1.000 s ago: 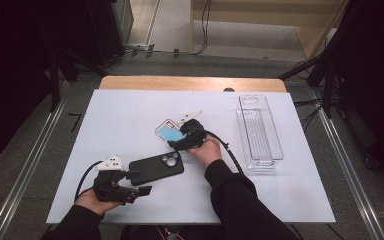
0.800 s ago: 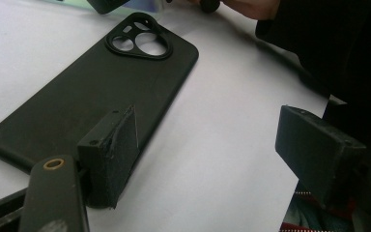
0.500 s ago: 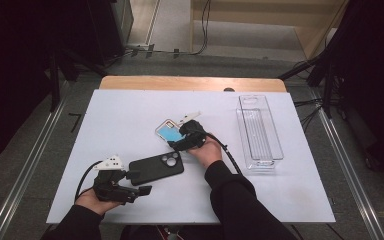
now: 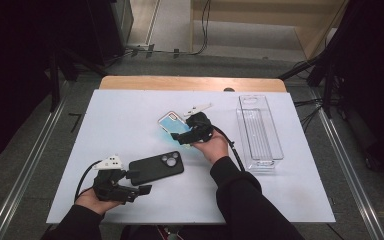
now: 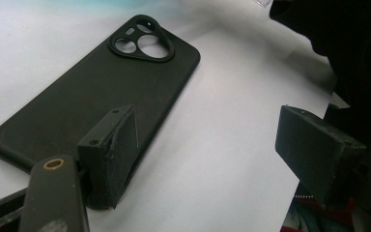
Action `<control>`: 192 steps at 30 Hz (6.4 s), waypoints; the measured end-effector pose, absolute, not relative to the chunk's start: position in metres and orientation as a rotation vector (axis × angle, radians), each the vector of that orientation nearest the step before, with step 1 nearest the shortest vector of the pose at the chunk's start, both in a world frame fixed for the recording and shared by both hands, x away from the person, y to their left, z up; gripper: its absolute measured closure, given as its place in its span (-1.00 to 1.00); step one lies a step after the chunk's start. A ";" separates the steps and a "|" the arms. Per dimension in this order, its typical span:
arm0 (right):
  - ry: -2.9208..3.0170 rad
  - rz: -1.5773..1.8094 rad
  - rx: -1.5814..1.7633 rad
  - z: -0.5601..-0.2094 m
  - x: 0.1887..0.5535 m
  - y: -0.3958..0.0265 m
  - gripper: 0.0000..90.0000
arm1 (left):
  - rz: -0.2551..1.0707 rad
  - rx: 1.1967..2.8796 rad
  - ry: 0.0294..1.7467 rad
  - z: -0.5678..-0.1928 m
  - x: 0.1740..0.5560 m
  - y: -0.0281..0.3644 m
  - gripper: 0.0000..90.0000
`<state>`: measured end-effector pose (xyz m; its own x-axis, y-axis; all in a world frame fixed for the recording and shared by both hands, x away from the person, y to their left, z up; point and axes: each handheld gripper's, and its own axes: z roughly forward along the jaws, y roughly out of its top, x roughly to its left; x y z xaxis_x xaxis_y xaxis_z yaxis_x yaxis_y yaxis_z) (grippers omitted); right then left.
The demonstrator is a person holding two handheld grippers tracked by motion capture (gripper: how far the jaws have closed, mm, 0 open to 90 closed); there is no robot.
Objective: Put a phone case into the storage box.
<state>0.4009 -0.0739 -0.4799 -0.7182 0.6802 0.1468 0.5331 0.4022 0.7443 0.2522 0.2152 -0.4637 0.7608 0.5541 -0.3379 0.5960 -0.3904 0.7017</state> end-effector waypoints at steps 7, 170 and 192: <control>2.496 1.224 1.101 -0.462 0.390 -0.085 -0.67 | -0.070 2.068 0.872 -0.463 0.252 0.213 -0.48; 2.441 1.492 1.283 -0.466 0.286 -0.120 -1.00 | 0.022 1.766 1.194 -0.408 0.327 0.128 0.79; 2.411 1.435 1.227 -0.459 0.282 -0.127 -1.00 | 0.203 1.745 0.981 -0.416 0.308 0.119 0.79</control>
